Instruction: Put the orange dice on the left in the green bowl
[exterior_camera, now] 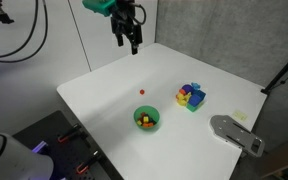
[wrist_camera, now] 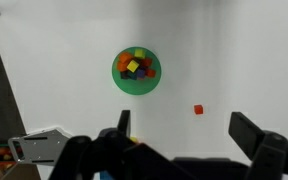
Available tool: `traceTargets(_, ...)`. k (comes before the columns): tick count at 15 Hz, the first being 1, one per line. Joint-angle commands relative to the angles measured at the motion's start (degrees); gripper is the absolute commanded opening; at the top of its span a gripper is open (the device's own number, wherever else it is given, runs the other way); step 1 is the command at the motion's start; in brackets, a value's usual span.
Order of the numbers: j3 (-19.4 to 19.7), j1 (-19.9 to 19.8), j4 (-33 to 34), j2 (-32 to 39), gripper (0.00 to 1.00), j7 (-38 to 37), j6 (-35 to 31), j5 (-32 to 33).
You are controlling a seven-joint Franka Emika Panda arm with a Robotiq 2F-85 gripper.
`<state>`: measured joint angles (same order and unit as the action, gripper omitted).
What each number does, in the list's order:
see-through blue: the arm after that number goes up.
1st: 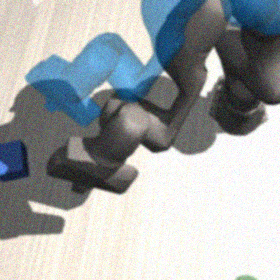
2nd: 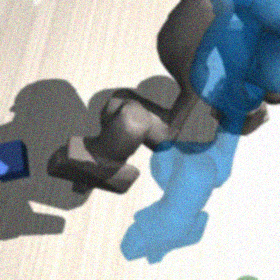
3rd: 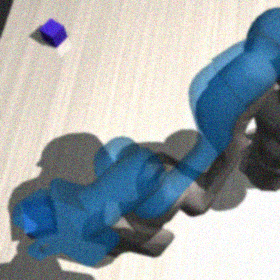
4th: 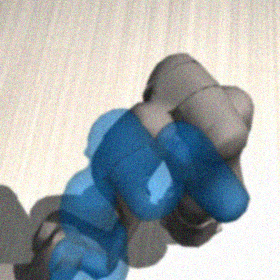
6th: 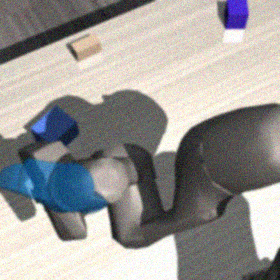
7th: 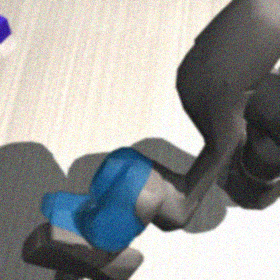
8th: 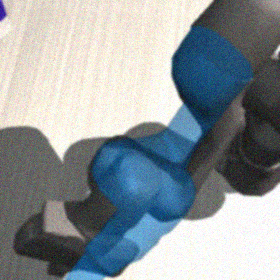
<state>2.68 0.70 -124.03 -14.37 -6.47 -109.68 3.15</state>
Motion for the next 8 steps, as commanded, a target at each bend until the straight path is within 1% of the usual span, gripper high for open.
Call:
traceTargets(1, -2.5, -0.8, 3.1, -2.5, 1.00, -0.6, 6.6, 3.8)
traceTargets(3, -3.3, -0.8, 3.9, -3.4, 1.00, -0.5, 8.6, 5.1)
traceTargets(4, -2.7, -0.6, 2.5, -2.8, 1.00, 0.0, 6.3, 3.3)
traceTargets(8, -2.9, -0.6, 2.4, -2.8, 1.00, 0.0, 6.5, 3.5)
